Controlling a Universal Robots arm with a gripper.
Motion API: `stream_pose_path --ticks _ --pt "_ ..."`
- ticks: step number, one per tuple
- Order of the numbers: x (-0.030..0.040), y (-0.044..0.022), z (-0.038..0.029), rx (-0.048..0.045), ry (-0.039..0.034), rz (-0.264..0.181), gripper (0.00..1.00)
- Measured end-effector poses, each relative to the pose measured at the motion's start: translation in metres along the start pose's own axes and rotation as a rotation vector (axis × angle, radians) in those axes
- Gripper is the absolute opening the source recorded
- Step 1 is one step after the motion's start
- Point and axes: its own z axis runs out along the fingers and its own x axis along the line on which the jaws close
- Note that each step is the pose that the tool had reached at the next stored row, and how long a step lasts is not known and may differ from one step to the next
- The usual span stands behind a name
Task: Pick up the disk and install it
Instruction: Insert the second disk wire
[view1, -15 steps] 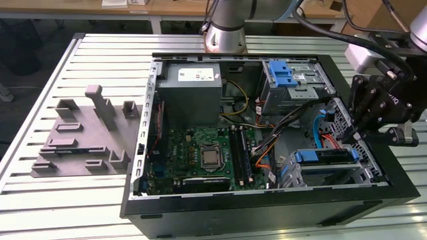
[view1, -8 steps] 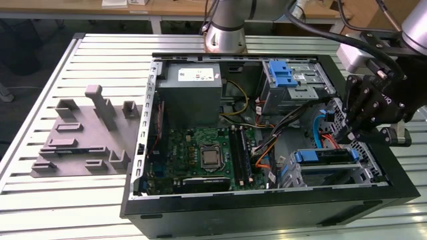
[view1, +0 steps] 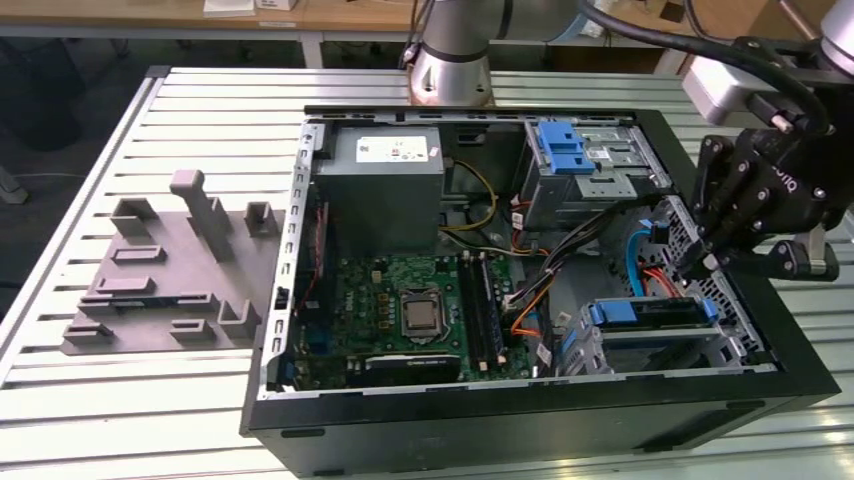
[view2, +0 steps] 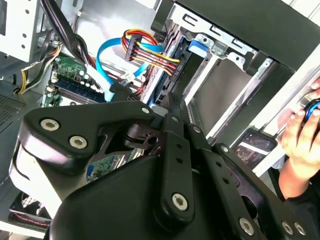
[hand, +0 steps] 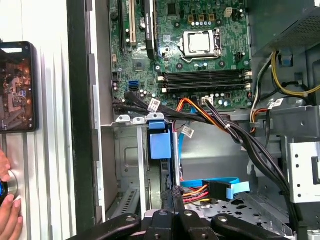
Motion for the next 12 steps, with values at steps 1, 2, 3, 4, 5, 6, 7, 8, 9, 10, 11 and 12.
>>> stream_pose_path --ticks 1,2,3,4,5,6,7,8,9,10,11,12 --pt "0.0001 0.0005 -0.001 0.0 0.0 0.0 0.11" --pt "0.0001 0.0012 -0.0017 0.0 0.0001 0.0 0.11" --pt "0.0001 0.0019 -0.0021 0.0 -0.0001 0.0 0.11" --pt "0.0002 0.0029 -0.0026 0.0 0.0 0.0 0.11" --pt "0.0003 0.004 -0.0036 0.0 0.0 0.0 0.11" --pt "0.0004 0.0048 -0.0047 0.0 -0.0002 0.0 0.11" --pt "0.0005 0.0056 -0.006 -0.0001 -0.0002 0.0 0.11" --pt "0.0005 0.0061 -0.0072 -0.0001 -0.0001 0.0 0.11" --pt "0.0005 0.0066 -0.0084 0.0 -0.0001 0.0 0.11" --pt "0.0004 0.0069 -0.0096 0.0 -0.0001 0.0 0.11" --pt "0.0001 0.0072 -0.0106 0.0 0.0 0.0 0.11" --pt "-0.0006 0.0075 -0.0112 -0.0001 -0.0005 0.0 0.11"
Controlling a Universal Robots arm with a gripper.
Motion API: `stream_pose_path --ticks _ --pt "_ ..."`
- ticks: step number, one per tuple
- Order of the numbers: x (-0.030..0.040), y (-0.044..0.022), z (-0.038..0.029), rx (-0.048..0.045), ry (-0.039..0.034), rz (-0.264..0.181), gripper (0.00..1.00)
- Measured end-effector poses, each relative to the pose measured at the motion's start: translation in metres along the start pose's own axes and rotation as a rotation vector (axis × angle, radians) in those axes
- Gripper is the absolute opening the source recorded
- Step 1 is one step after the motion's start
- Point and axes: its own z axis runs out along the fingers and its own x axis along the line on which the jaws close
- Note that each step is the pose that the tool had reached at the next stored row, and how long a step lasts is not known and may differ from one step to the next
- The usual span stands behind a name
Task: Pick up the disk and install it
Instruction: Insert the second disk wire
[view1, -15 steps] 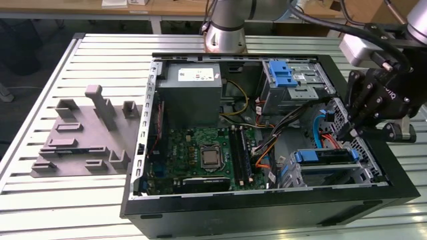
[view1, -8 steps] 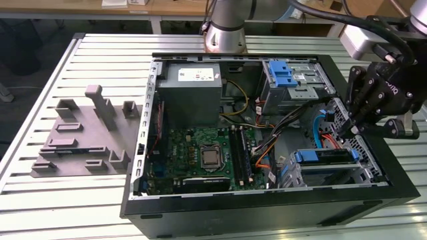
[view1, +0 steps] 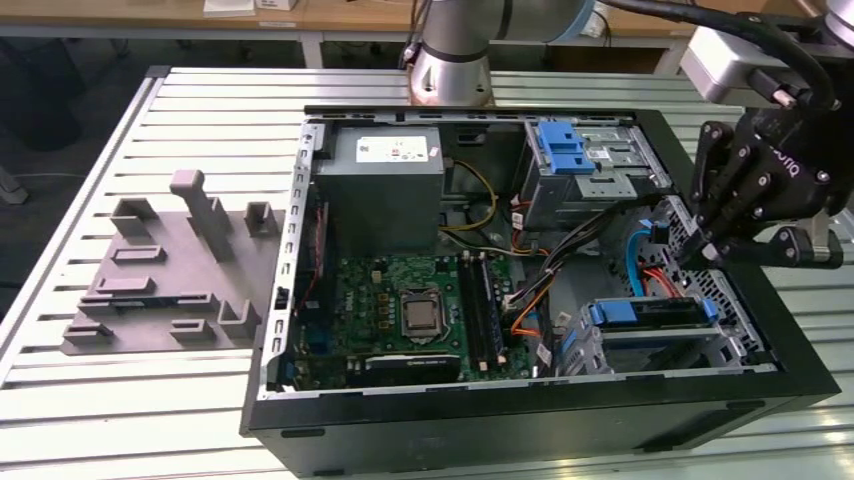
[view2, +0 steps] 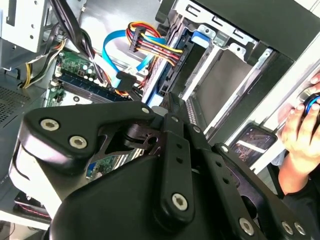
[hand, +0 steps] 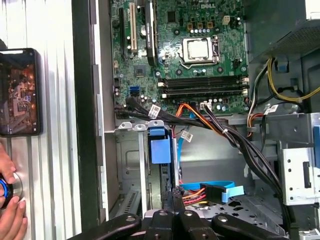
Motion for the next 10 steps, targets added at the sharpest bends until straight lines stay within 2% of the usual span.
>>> stream_pose_path --ticks 6,10 --pt "-0.0063 0.0031 -0.0007 0.0 0.0003 0.0 0.11" --pt "-0.0154 0.0058 -0.0007 0.0 0.0003 0.0 0.11"
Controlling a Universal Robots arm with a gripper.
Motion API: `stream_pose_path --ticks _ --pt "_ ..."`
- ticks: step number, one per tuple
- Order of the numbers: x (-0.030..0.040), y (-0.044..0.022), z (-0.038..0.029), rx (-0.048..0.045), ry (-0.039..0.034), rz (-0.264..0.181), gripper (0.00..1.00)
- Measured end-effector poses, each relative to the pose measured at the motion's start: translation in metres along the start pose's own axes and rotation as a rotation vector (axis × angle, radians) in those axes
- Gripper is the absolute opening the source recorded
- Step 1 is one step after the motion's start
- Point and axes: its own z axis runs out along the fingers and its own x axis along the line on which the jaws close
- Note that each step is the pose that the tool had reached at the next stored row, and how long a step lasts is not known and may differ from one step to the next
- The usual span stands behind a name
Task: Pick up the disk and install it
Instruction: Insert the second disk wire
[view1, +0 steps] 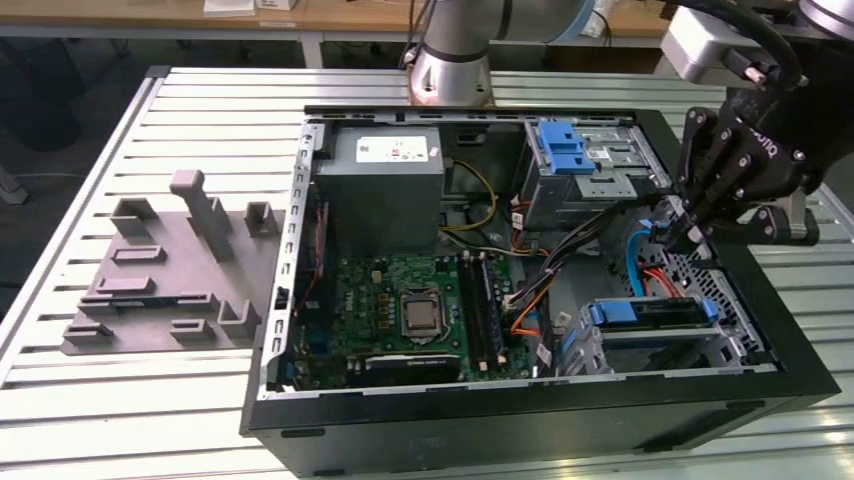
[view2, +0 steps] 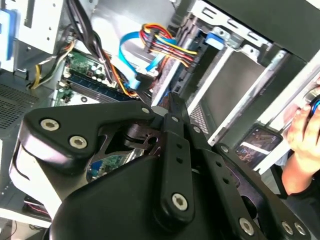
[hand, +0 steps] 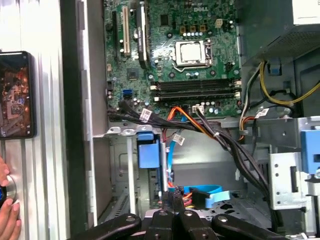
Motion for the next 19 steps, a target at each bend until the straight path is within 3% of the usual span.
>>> stream_pose_path --ticks 6,13,14,16,17,19 --pt "-0.0163 0.0023 -0.0002 0.0001 0.0009 0.0 0.11" --pt "-0.0203 0.0025 0.0 0.001 0.0134 0.001 0.11" --pt "-0.0227 0.0027 0.0 0.0011 0.0156 0.001 0.17" --pt "-0.027 0.003 0.0001 0.0014 0.0188 0.001 0.17" --pt "-0.0283 0.0031 0.0004 0.0015 0.0198 0.001 0.24" --pt "-0.0292 0.0031 0.003 0.0018 0.0234 0.001 0.24"
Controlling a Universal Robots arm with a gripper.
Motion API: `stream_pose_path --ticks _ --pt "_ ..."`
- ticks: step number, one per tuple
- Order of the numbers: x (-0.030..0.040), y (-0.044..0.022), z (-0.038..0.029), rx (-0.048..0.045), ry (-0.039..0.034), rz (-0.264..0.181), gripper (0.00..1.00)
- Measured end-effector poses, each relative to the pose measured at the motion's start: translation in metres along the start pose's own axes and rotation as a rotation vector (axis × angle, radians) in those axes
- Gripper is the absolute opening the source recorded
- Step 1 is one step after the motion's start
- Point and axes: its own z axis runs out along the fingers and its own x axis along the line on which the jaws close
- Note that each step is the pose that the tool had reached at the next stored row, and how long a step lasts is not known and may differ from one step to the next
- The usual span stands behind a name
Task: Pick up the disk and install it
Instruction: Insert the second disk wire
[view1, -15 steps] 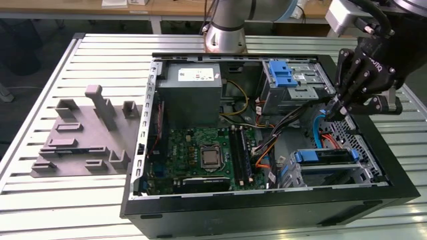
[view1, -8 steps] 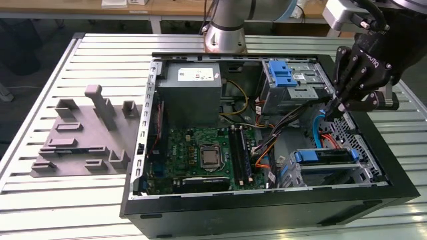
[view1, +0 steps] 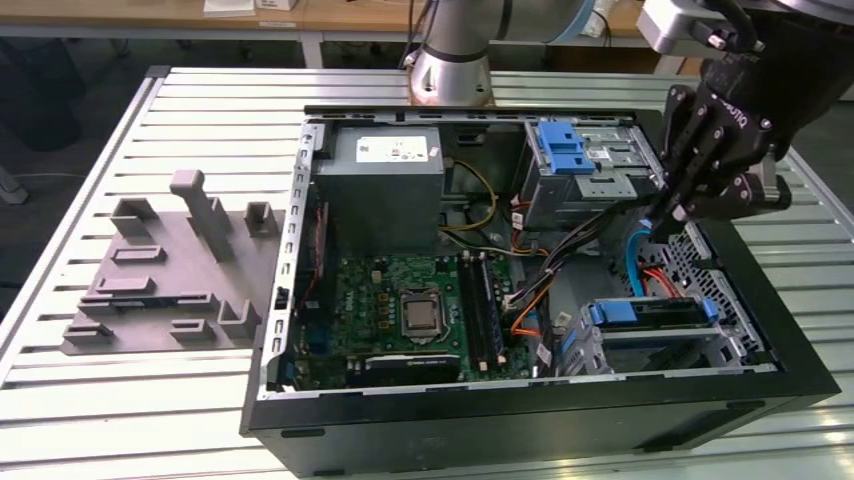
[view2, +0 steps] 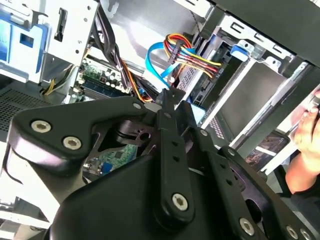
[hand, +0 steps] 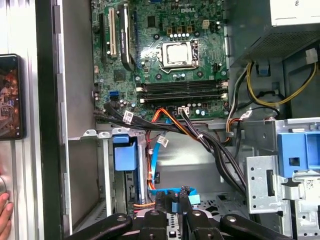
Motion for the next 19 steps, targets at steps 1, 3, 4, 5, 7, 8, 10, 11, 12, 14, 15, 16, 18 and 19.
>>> stream_pose_path --ticks 1,3,4,5,7,8,10,11,12,14,15,16,18,19 --pt "-0.0002 -0.0001 0.0018 0.0002 0.0025 0.0 0.24" --pt "-0.0008 -0.0002 0.0054 0.0005 0.0061 0.0 0.24" --pt "-0.0012 -0.0002 0.007 0.0006 0.0071 0.0 0.24" --pt "-0.0016 -0.0002 0.0085 0.0007 0.0085 0.0 0.24" --pt "-0.002 -0.0003 0.0105 0.0012 0.0146 0.001 0.24" --pt "-0.002 -0.0003 0.0108 0.0017 0.0206 0.001 0.24" --pt "-0.002 -0.0003 0.0113 0.0028 0.0359 0.001 0.24" --pt "-0.002 -0.0003 0.0115 0.0035 0.0443 0.002 0.24" --pt "-0.002 -0.0003 0.0117 0.0041 0.0523 0.002 0.24" --pt "-0.002 -0.0003 0.0119 0.0046 0.0585 0.002 0.16" --pt "-0.002 -0.0003 0.0119 0.0047 0.0588 0.002 0.16" --pt "-0.002 -0.0003 0.0119 0.0047 0.0589 0.002 0.11" --pt "-0.002 -0.0003 0.0118 0.0047 0.0592 0.002 0.11" --pt "-0.002 -0.0003 0.0118 0.0047 0.0592 0.002 0.11"
